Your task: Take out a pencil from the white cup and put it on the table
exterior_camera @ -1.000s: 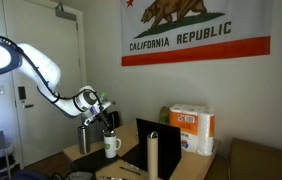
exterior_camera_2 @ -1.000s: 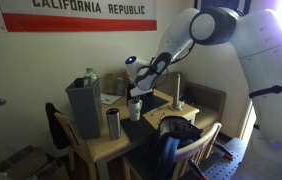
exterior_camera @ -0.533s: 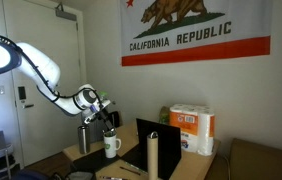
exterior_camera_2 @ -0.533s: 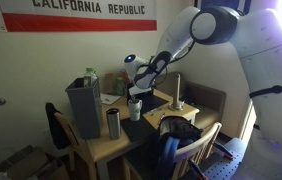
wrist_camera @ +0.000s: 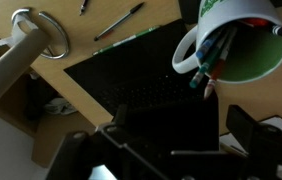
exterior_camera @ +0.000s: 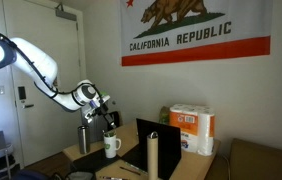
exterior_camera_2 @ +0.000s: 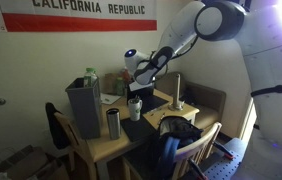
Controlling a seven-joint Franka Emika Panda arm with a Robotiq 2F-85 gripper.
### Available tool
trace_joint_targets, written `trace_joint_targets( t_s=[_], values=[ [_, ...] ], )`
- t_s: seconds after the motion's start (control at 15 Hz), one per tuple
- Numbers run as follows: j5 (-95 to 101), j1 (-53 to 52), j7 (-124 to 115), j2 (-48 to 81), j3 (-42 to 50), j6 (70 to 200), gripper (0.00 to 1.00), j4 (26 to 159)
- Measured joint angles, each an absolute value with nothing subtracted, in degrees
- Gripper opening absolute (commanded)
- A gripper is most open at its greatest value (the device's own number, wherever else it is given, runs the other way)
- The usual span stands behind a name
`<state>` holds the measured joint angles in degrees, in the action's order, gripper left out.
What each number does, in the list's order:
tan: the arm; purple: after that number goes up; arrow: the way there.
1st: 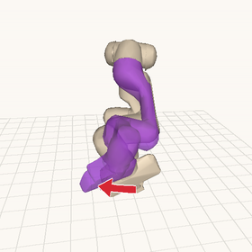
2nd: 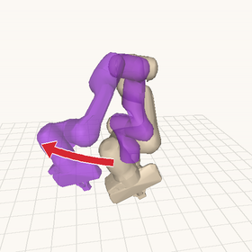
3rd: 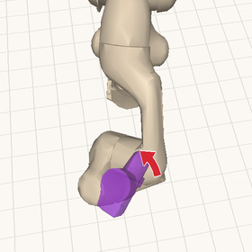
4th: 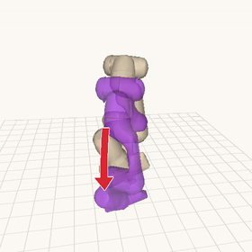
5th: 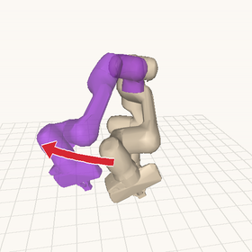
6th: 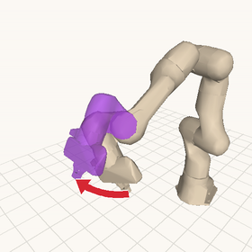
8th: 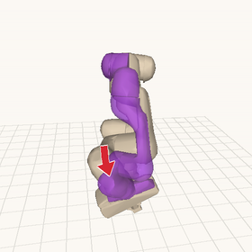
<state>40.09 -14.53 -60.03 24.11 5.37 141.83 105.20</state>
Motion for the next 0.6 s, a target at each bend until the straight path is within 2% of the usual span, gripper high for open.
trace_joint_targets(
  t_s=[0.6],
  values=[
    [39.1, -14.4, -58.7, 21.3, 4.4, 141.9, 1.00, 109.7]
  ],
)
